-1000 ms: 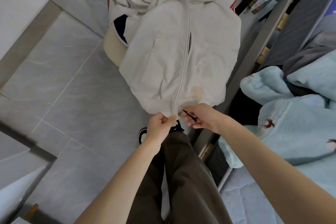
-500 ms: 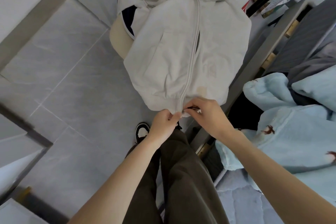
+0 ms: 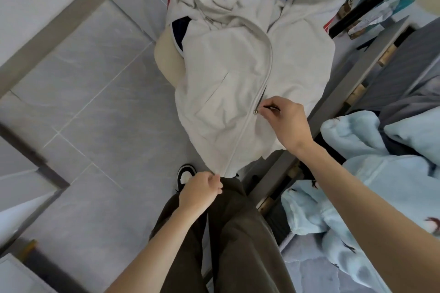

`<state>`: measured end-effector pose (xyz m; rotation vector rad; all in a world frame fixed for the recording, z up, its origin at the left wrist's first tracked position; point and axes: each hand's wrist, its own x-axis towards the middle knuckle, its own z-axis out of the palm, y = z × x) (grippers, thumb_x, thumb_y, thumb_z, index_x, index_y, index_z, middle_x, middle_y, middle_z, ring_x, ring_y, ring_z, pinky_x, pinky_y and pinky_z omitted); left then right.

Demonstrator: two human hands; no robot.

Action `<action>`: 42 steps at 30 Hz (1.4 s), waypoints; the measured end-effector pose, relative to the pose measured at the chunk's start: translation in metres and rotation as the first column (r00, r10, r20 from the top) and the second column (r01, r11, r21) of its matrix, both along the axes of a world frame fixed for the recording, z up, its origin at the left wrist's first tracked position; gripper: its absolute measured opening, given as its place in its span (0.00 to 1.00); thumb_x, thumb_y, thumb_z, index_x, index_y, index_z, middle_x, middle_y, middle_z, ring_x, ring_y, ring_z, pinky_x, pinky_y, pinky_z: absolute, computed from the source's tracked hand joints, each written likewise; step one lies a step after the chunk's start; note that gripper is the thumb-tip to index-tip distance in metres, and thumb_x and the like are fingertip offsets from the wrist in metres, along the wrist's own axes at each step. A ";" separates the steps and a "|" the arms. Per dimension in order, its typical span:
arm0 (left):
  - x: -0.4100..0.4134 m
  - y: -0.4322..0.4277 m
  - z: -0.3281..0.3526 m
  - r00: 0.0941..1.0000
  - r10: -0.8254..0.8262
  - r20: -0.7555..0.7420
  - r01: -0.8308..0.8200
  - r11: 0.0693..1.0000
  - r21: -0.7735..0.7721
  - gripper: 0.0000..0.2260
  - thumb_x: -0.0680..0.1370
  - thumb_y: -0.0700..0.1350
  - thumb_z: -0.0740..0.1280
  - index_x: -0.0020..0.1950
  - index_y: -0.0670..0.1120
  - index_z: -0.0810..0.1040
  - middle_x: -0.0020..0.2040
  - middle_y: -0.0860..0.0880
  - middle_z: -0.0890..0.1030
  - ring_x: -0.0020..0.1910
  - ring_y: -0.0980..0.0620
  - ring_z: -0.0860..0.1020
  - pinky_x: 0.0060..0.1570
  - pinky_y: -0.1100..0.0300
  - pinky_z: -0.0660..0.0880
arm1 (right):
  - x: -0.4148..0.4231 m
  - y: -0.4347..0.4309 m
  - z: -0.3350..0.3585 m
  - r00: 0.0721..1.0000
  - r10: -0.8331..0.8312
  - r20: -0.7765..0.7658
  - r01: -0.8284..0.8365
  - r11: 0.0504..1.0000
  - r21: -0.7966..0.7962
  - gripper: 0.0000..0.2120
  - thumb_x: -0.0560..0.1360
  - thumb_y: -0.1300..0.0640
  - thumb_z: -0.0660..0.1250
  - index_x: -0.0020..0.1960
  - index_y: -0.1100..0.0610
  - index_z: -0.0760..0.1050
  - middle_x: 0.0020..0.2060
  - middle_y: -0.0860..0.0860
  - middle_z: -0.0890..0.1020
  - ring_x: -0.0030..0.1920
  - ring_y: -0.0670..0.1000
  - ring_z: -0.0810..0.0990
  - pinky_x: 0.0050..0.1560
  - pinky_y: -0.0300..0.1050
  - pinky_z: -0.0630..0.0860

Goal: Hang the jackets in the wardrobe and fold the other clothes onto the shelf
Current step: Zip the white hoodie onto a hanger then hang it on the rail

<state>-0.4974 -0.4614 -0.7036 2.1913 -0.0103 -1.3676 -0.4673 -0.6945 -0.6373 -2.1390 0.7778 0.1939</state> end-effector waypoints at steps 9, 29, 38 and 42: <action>0.064 -0.091 0.026 0.775 -0.261 0.576 0.274 0.960 0.066 0.24 0.76 0.67 0.57 0.52 0.47 0.72 0.42 0.51 0.78 0.40 0.49 0.78 0.35 0.58 0.67 | 0.016 0.000 0.016 0.998 0.011 -0.067 0.002 0.982 0.191 0.04 0.74 0.61 0.69 0.45 0.57 0.83 0.41 0.47 0.85 0.43 0.40 0.82 0.44 0.25 0.72; 0.135 -0.165 0.047 0.735 -0.254 0.629 0.268 0.961 0.074 0.15 0.83 0.54 0.54 0.55 0.45 0.74 0.44 0.48 0.78 0.46 0.44 0.79 0.38 0.56 0.67 | 0.085 -0.060 0.047 0.978 0.161 0.130 -0.161 0.987 -0.010 0.04 0.75 0.58 0.69 0.44 0.53 0.82 0.40 0.42 0.84 0.41 0.39 0.79 0.45 0.32 0.72; 0.116 -0.129 0.007 0.926 -0.308 0.220 0.310 0.950 0.028 0.20 0.84 0.55 0.46 0.56 0.47 0.75 0.47 0.50 0.80 0.47 0.49 0.79 0.51 0.52 0.76 | 0.166 -0.108 0.069 0.967 -0.021 0.254 0.056 0.990 -0.132 0.04 0.76 0.59 0.67 0.44 0.53 0.80 0.38 0.45 0.82 0.41 0.48 0.82 0.52 0.52 0.78; 0.148 -0.143 0.018 0.896 -0.272 0.351 0.260 0.962 0.083 0.17 0.79 0.62 0.57 0.53 0.49 0.74 0.47 0.53 0.78 0.47 0.50 0.78 0.40 0.57 0.71 | 0.172 -0.105 0.067 0.969 -0.027 0.246 0.030 1.000 -0.008 0.05 0.76 0.61 0.67 0.44 0.54 0.80 0.37 0.45 0.83 0.41 0.44 0.82 0.53 0.50 0.78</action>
